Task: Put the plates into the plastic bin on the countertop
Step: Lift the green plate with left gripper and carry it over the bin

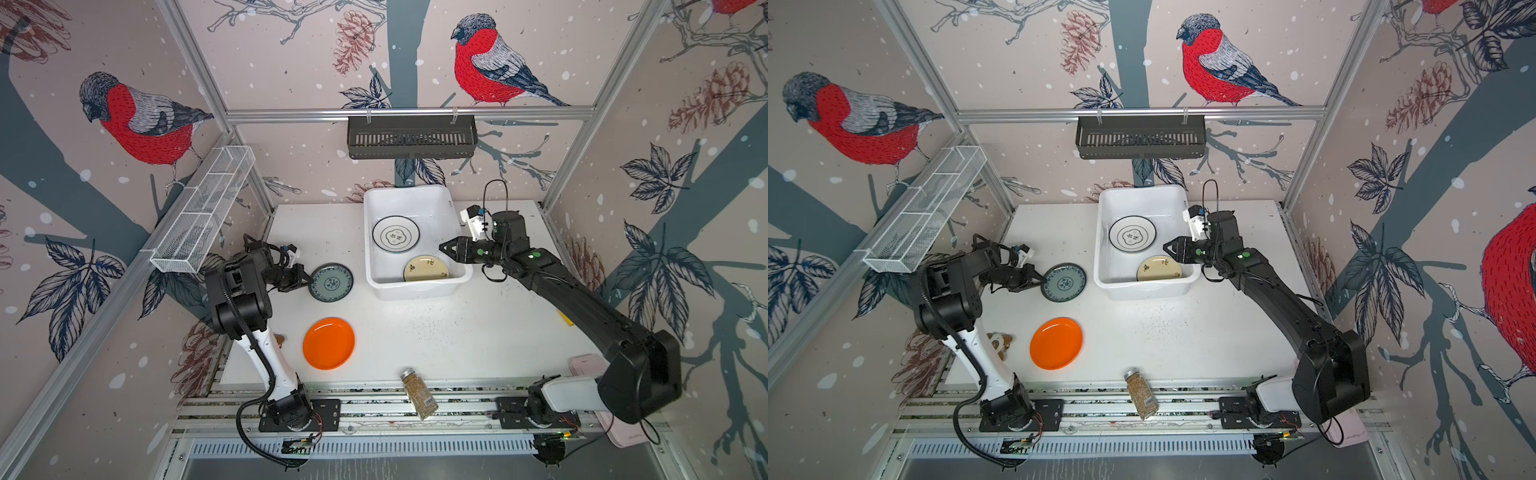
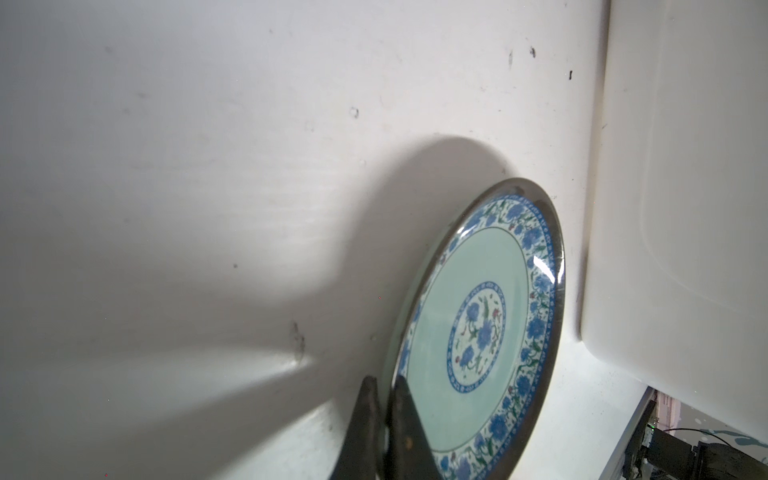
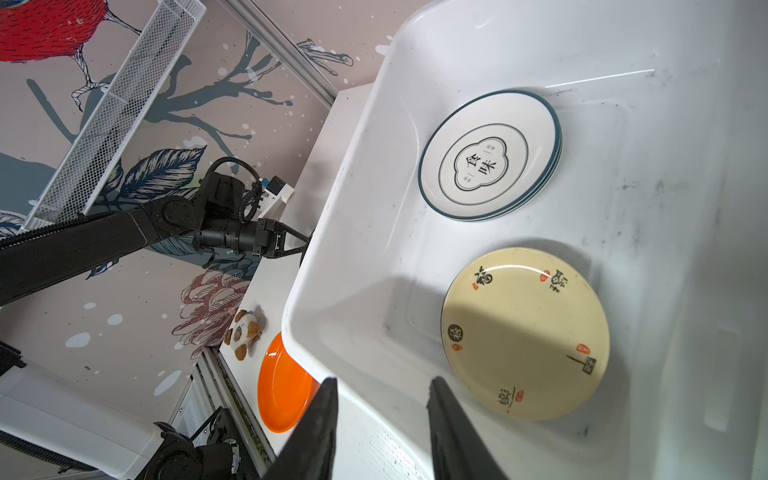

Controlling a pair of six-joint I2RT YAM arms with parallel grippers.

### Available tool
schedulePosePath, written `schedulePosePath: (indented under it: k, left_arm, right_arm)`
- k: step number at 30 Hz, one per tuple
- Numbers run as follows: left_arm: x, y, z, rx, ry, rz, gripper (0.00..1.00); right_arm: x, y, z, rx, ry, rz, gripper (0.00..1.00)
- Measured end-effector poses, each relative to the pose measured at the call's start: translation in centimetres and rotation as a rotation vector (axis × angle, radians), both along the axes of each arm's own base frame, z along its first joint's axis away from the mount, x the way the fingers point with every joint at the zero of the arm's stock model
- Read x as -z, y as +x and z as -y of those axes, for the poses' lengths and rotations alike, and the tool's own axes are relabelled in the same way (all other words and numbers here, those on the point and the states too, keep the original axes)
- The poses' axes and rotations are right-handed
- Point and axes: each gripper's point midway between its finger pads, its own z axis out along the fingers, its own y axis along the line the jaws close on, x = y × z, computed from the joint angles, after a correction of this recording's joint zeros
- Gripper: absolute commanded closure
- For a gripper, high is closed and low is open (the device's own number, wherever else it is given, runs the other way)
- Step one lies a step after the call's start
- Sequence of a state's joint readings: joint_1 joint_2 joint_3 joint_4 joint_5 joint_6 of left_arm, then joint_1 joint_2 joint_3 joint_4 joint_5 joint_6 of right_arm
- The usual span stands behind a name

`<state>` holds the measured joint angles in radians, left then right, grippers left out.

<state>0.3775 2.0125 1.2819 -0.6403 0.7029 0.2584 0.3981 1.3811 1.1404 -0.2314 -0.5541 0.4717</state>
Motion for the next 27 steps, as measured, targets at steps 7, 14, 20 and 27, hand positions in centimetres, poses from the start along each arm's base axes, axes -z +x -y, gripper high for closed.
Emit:
schedulePosePath:
  k: [7, 14, 20, 27]
  left_arm:
    - [-1.8, 0.7, -0.6, -0.006, 0.038, 0.044, 1.00]
    - [-5.0, 1.6, -0.6, -0.034, 0.045, 0.108, 1.00]
    - [-6.9, 2.2, 0.6, -0.024, 0.043, 0.146, 1.00]
    - [-10.3, 4.0, 2.0, -0.015, 0.048, 0.216, 1.00]
  right_arm:
    - [0.0, 0.0, 0.0, 0.000, 0.000, 0.001, 0.62]
    - [-0.2, 0.2, -0.1, -0.002, 0.003, 0.004, 0.62]
    - [-0.2, 0.3, -0.2, -0.002, 0.002, 0.002, 0.62]
    - [-0.3, 0.4, -0.2, -0.003, 0.003, 0.005, 0.62]
